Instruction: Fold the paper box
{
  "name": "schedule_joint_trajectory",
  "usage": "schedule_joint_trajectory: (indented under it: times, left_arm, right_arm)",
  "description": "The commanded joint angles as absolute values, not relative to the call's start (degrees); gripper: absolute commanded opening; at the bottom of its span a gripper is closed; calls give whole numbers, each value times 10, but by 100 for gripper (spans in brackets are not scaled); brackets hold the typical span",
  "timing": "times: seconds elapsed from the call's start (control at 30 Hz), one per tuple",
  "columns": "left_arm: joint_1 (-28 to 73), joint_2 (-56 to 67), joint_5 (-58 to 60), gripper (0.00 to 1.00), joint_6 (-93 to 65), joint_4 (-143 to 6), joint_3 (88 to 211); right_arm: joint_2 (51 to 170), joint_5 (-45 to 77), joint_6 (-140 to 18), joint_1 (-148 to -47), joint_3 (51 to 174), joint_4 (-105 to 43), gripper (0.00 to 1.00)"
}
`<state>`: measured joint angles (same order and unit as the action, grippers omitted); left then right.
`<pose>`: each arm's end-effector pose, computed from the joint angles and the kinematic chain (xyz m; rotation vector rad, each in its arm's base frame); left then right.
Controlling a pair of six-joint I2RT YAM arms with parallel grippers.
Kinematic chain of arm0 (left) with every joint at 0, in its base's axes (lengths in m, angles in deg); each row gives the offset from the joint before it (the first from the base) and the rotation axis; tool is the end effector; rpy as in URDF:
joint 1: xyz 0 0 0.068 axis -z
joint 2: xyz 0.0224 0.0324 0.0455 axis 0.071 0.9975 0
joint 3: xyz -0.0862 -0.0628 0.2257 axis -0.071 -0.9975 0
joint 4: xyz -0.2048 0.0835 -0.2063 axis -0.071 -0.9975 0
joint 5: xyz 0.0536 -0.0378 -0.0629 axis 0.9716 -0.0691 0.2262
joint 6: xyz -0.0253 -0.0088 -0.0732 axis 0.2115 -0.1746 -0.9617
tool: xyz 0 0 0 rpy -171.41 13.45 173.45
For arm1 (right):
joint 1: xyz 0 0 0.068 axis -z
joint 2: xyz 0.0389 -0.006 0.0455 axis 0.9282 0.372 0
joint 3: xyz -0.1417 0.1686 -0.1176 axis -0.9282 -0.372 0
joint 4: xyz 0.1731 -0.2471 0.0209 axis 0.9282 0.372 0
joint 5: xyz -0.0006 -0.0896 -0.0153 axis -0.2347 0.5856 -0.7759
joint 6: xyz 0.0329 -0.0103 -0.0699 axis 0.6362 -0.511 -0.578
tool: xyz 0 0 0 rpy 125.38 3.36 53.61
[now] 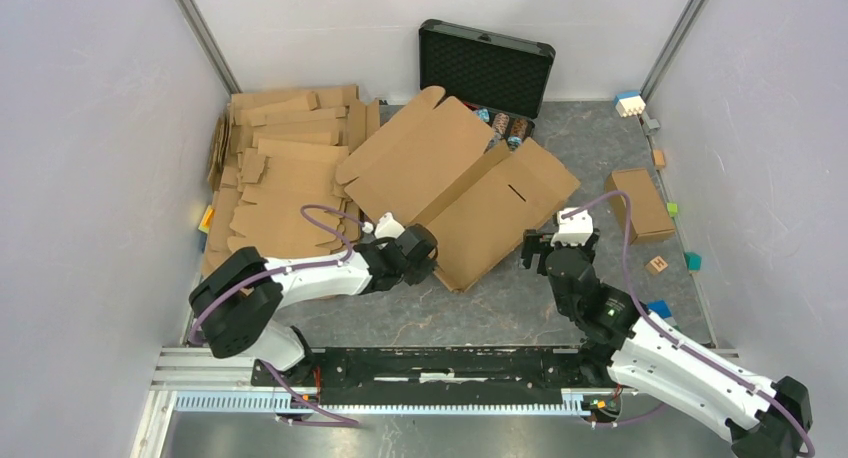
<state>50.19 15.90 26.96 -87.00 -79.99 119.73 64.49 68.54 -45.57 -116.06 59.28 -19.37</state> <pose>0.2131 -0.2612 0.0882 -0.7966 2.4313 -0.6576 0.1879 0.1377 0.1947 0.0641 1.8732 0.0511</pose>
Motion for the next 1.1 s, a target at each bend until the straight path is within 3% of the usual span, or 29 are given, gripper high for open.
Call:
schedule_joint_trajectory:
  times: [0.0, 0.07, 0.37, 0.5, 0.67, 0.7, 0.8, 0.87, 1.07]
  left_arm:
    - [502, 113, 329, 7, -793, -875, 1213]
    - [497, 97, 311, 2, -721, -888, 1216]
    - [485, 18, 333, 3, -534, -1095, 1246]
    - [471, -9, 336, 16, -434, -1109, 1242]
    - [445, -10, 350, 25, -394, -1130, 1248]
    - [445, -8, 352, 27, -394, -1125, 1248]
    - [431, 13, 357, 50, -399, -1131, 1252]
    - [424, 23, 340, 57, -394, -1131, 1254]
    - [424, 9, 305, 60, -376, -1108, 1247]
  right_arm:
    - [632, 684, -492, -1161, 622, -185, 98]
    - [628, 688, -497, -1161, 627, -180, 98]
    - [625, 672, -505, -1161, 629, -176, 98]
    - [651, 507, -577, -1161, 615, -210, 95]
    - [728, 517, -536, -1160, 621, -200, 96]
    - [734, 520, -532, -1159, 618, -211, 95]
    - [742, 535, -511, -1145, 608, -235, 88]
    - [746, 531, -501, -1126, 606, -240, 84]
    - [737, 574, -467, -1096, 598, -226, 56]
